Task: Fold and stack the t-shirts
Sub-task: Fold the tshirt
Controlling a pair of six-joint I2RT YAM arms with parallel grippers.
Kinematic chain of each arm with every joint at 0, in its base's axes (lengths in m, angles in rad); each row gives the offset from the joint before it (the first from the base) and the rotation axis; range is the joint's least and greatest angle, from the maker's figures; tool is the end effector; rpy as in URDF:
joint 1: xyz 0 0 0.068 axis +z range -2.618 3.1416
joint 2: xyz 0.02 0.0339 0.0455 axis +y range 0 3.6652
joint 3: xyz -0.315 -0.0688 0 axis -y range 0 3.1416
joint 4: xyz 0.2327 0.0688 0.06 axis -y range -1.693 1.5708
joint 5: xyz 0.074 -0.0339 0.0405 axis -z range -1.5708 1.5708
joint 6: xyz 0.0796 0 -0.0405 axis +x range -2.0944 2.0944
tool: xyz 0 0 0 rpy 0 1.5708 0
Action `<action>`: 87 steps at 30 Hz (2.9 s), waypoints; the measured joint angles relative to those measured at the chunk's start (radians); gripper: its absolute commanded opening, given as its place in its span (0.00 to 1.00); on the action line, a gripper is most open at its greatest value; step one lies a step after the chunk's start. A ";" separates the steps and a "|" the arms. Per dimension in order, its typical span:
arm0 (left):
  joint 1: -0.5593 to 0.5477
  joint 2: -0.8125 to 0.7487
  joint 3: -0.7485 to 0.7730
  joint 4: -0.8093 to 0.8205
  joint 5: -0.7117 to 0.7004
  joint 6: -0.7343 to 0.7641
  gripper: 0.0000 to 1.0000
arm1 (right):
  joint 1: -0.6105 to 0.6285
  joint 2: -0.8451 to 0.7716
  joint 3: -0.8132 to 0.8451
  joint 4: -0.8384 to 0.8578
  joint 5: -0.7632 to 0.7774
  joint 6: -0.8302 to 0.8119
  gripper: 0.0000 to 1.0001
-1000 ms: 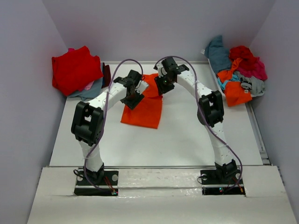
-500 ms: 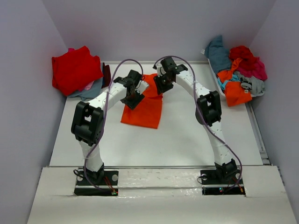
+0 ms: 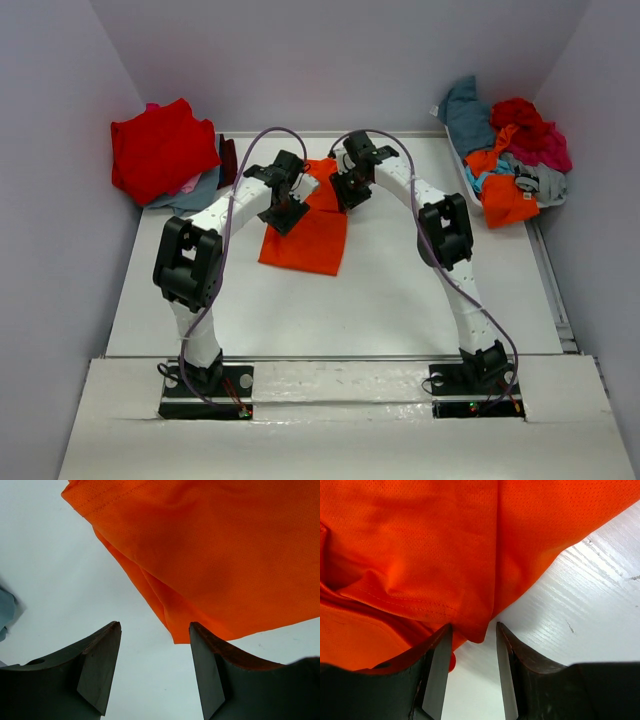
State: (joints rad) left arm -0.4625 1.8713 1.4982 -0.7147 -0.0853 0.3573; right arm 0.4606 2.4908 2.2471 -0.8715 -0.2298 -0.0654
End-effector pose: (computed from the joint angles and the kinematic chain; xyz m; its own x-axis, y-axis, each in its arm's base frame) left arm 0.3816 -0.1827 0.2497 -0.5994 0.6882 -0.4087 0.6605 0.7137 0.2331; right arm 0.5093 0.2730 0.1704 -0.7685 -0.4524 -0.4524 -0.5740 0.7998 0.1754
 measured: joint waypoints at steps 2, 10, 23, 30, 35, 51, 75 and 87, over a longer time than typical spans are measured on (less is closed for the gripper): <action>0.000 0.000 0.000 0.000 0.002 0.000 0.69 | 0.000 -0.002 -0.004 0.002 0.000 -0.002 0.47; 0.000 0.006 0.000 0.003 0.003 0.000 0.69 | 0.000 -0.005 -0.007 0.002 0.002 -0.001 0.47; 0.009 0.003 -0.129 0.043 0.046 -0.005 0.70 | 0.000 -0.141 -0.099 -0.088 -0.056 0.010 0.47; 0.085 -0.028 -0.213 0.068 0.105 -0.005 0.70 | 0.000 -0.247 -0.327 -0.107 -0.143 0.008 0.47; 0.146 -0.043 -0.222 0.091 0.138 -0.003 0.70 | 0.000 -0.248 -0.396 -0.157 -0.222 -0.007 0.47; 0.157 -0.032 -0.245 0.060 0.369 0.080 0.70 | 0.019 -0.250 -0.407 -0.237 -0.427 -0.048 0.49; 0.279 0.001 -0.241 0.053 0.404 0.090 0.70 | 0.077 -0.264 -0.418 -0.289 -0.543 -0.108 0.50; 0.282 0.011 -0.233 0.045 0.435 0.091 0.70 | 0.167 -0.205 -0.279 -0.259 -0.524 -0.096 0.50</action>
State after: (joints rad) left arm -0.1806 1.8820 1.2652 -0.6693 0.3492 0.4484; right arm 0.6273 2.2856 1.9682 -1.1309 -0.7536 -0.1616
